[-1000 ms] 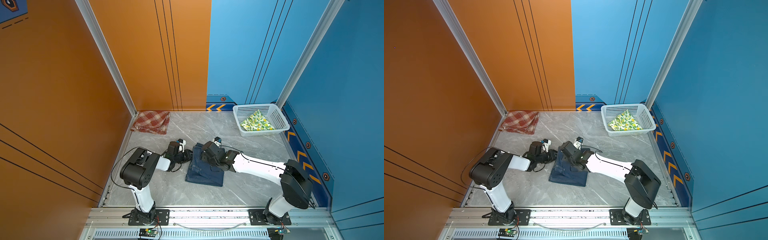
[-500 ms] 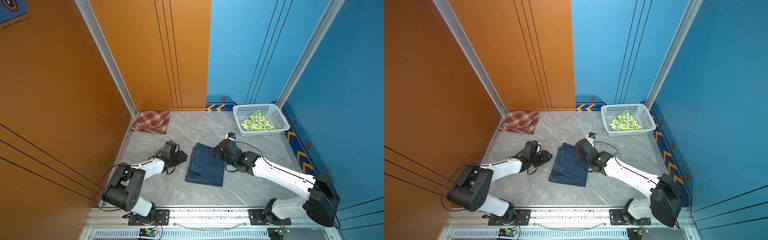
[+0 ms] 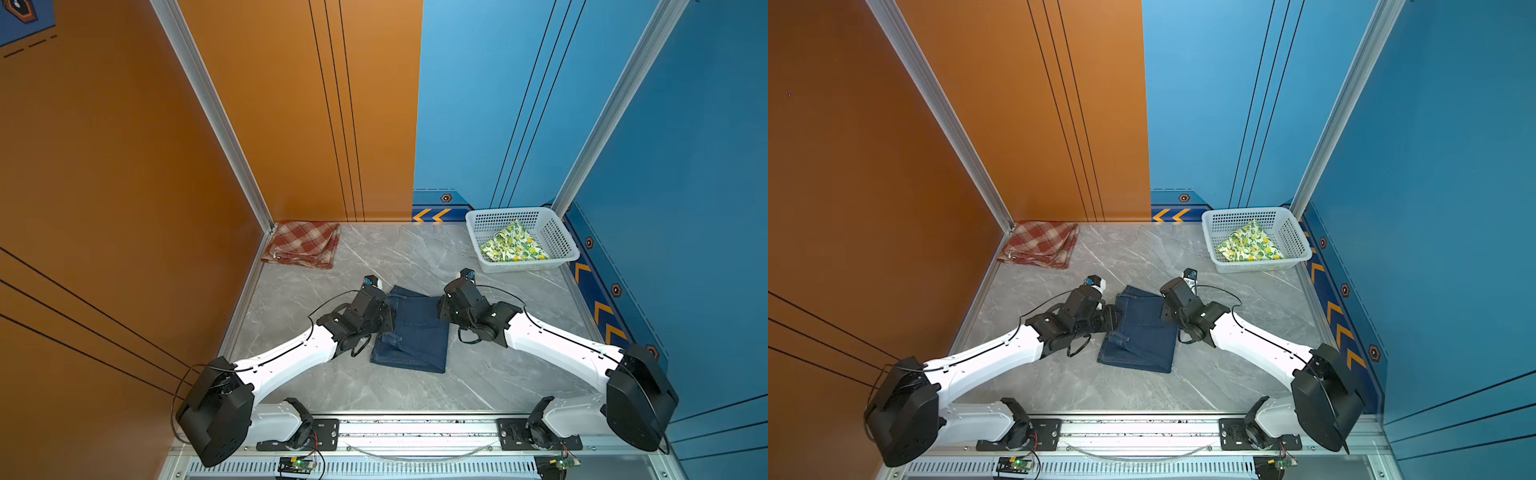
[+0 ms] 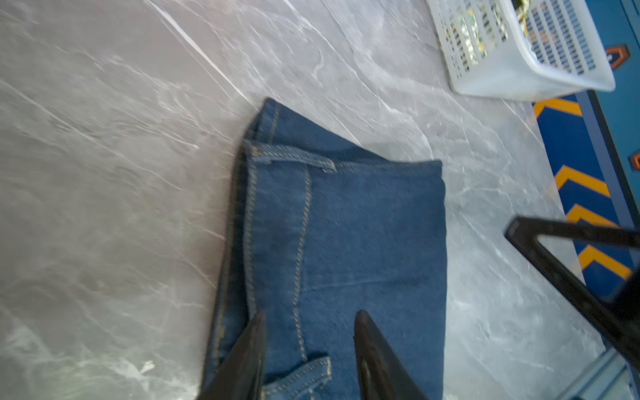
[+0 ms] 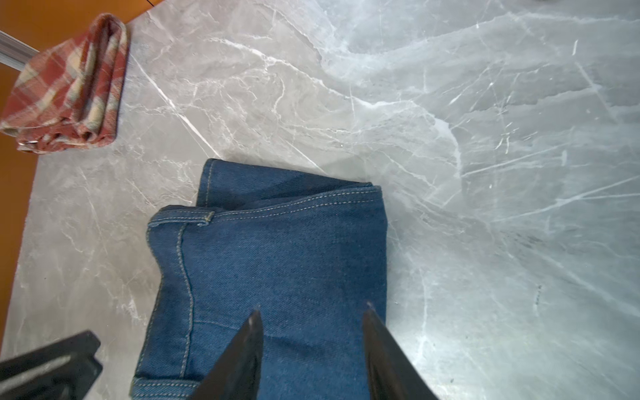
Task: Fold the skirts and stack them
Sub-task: 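Move both grippers to the sides of the folded denim skirt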
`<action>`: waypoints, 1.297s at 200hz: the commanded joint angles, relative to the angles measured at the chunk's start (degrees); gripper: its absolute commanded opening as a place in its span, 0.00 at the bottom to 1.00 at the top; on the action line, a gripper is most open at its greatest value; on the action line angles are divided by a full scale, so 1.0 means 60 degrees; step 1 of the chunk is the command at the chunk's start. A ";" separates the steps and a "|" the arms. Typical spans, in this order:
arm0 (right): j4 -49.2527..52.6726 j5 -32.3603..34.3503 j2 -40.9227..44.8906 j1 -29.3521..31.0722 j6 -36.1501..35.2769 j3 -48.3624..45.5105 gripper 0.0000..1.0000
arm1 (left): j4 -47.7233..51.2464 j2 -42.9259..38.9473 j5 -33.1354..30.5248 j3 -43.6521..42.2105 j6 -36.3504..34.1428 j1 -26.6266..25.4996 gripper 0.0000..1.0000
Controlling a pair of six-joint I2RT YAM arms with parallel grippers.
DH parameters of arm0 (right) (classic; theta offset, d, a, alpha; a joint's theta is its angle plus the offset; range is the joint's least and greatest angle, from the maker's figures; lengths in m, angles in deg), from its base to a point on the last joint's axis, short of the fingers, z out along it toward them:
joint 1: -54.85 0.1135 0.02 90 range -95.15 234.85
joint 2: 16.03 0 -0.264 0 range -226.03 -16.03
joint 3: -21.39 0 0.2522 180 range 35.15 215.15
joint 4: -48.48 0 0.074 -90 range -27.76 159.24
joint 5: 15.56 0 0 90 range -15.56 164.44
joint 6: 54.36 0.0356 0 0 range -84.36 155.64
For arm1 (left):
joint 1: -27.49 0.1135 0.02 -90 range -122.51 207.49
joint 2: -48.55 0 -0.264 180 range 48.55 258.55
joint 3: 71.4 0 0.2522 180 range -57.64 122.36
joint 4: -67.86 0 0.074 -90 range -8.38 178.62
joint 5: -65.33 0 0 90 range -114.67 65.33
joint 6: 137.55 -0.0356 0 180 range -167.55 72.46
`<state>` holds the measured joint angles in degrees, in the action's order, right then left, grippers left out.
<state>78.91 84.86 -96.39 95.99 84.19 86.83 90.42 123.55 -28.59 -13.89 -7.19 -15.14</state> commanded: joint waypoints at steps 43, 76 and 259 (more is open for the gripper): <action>-0.1009 -0.0713 -0.1786 -0.0448 -0.0226 0.0339 0.45 | -0.0583 0.1525 0.0615 -0.0439 0.0363 -0.0305 0.35; -0.1599 -0.0919 -0.2928 -0.0715 -0.0229 0.0103 0.44 | -0.0887 0.1488 0.1028 -0.1200 0.0499 0.0171 0.27; 0.0351 -0.0877 -0.0854 -0.0339 -0.1339 0.0365 0.66 | 0.1237 0.1293 0.2926 0.0472 -0.1627 0.2785 0.67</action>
<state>77.31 80.40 -102.79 93.70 77.15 91.45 94.49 128.38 -15.30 -11.64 -14.20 0.05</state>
